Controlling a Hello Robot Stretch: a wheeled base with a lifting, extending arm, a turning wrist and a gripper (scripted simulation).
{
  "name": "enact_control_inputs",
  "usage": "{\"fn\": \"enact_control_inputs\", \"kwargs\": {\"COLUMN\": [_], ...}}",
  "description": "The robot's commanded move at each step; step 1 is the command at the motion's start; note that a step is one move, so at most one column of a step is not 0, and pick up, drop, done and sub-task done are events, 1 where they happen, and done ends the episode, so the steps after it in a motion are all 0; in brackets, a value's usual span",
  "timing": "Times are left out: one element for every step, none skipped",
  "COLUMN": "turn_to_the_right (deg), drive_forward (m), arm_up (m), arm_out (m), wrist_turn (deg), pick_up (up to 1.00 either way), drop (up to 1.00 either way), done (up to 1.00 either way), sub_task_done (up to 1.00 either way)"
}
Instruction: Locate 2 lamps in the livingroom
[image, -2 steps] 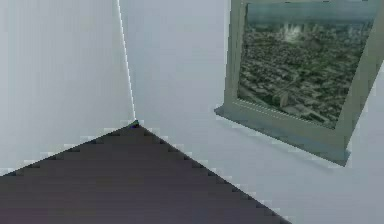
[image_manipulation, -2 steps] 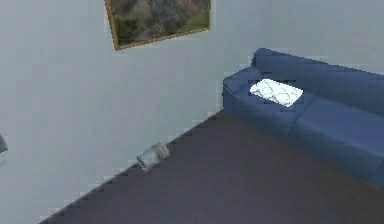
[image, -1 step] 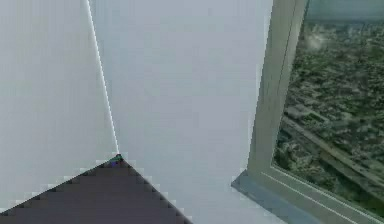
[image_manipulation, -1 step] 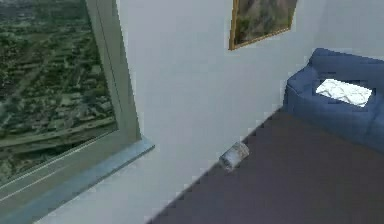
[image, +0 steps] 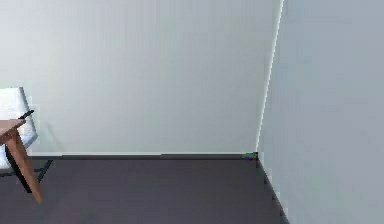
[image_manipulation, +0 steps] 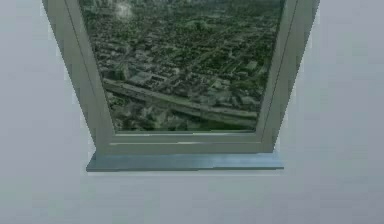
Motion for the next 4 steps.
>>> {"fn": "enact_control_inputs", "kwargs": {"turn_to_the_right": [-21.0,0.0,-45.0,-9.0], "drive_forward": [0.00,0.55,0.00,0.00], "arm_up": [0.00,0.00,0.00,0.00], "arm_out": [0.00,0.00,0.00,0.00], "wrist_turn": [0.0,0.0,0.0,0.0], "pick_up": [0.00,0.00,0.00,0.00], "drop": [0.00,0.00,0.00,0.00], "done": [0.00,0.00,0.00,0.00], "sub_task_done": [0.00,0.00,0.00,0.00]}}
